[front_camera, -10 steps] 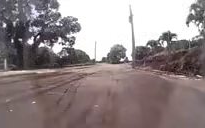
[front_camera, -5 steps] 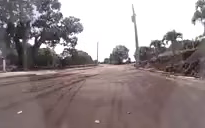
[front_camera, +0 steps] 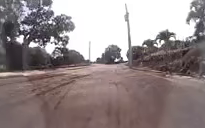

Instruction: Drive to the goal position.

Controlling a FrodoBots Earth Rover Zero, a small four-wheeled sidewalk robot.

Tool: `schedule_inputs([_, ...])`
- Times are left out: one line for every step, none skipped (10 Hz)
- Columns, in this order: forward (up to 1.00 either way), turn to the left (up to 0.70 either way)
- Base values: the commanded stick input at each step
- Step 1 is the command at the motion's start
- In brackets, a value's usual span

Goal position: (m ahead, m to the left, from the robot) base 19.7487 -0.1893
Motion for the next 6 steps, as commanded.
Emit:
schedule_inputs([0.70, 0.00])
schedule_inputs([0.70, 0.00])
schedule_inputs([0.70, 0.00])
schedule_inputs([0.70, 0.00])
schedule_inputs([0.70, 0.00])
schedule_inputs([0.70, 0.00])
